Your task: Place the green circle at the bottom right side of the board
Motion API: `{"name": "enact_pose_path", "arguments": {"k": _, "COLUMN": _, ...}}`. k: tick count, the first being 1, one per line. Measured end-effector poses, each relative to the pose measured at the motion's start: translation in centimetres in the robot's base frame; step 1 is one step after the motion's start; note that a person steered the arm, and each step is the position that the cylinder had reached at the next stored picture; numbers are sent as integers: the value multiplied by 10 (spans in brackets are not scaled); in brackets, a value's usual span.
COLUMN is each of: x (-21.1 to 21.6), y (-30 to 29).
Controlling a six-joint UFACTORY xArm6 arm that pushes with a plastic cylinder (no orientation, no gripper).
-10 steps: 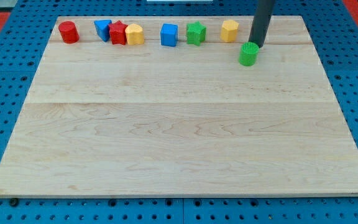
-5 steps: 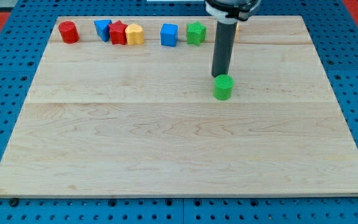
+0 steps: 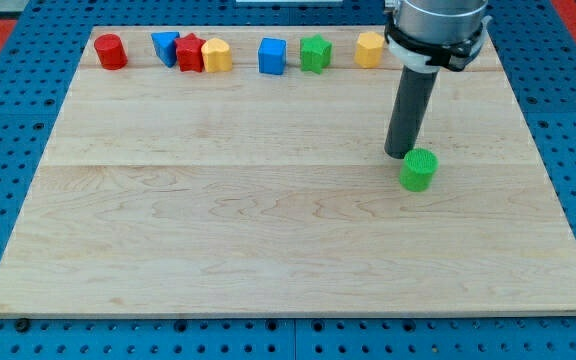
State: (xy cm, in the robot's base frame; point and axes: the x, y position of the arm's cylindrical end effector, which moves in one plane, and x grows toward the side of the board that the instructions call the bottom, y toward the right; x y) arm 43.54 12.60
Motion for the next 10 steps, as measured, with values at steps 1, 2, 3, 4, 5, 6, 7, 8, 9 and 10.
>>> {"name": "enact_pose_path", "arguments": {"k": 1, "x": 28, "y": 5}}
{"name": "enact_pose_path", "arguments": {"k": 2, "x": 55, "y": 20}}
{"name": "enact_pose_path", "arguments": {"k": 3, "x": 74, "y": 33}}
{"name": "enact_pose_path", "arguments": {"k": 4, "x": 54, "y": 48}}
{"name": "enact_pose_path", "arguments": {"k": 5, "x": 92, "y": 42}}
{"name": "enact_pose_path", "arguments": {"k": 6, "x": 109, "y": 42}}
{"name": "enact_pose_path", "arguments": {"k": 7, "x": 93, "y": 46}}
{"name": "enact_pose_path", "arguments": {"k": 8, "x": 70, "y": 72}}
{"name": "enact_pose_path", "arguments": {"k": 9, "x": 94, "y": 73}}
{"name": "enact_pose_path", "arguments": {"k": 10, "x": 115, "y": 71}}
